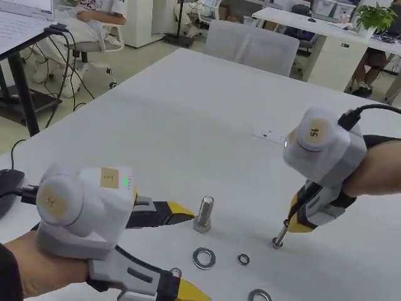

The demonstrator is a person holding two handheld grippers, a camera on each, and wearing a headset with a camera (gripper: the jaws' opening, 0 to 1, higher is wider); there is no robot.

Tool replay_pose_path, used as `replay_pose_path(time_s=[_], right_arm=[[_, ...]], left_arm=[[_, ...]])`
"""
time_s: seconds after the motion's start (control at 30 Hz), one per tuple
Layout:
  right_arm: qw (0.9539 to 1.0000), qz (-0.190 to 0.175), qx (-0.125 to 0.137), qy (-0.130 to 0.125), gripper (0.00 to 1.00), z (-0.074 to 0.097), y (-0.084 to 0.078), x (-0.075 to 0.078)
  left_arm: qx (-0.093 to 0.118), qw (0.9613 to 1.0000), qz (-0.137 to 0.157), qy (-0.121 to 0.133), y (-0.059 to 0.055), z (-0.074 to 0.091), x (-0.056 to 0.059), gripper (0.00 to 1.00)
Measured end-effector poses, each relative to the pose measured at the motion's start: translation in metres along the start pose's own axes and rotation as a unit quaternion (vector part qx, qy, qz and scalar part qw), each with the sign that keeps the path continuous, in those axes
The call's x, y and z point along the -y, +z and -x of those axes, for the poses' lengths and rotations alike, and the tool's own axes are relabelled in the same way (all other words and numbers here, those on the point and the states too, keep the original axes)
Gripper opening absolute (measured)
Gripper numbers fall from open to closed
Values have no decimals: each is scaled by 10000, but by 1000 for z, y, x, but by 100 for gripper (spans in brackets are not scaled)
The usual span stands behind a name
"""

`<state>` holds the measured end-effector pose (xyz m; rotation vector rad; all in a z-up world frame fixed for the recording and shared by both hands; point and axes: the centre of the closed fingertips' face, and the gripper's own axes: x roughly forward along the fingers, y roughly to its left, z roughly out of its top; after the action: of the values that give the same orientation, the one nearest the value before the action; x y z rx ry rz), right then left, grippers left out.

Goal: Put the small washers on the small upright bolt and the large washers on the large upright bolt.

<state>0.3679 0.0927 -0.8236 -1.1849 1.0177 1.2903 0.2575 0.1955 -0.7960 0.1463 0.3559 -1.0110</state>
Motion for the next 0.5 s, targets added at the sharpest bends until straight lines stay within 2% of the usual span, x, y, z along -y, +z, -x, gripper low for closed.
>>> replay_pose_path(time_s=[0.5], right_arm=[[9997, -132, -22, 197, 14, -24, -5, 2]], left_arm=[[-30, 10000, 30, 9, -2, 0, -1, 71]])
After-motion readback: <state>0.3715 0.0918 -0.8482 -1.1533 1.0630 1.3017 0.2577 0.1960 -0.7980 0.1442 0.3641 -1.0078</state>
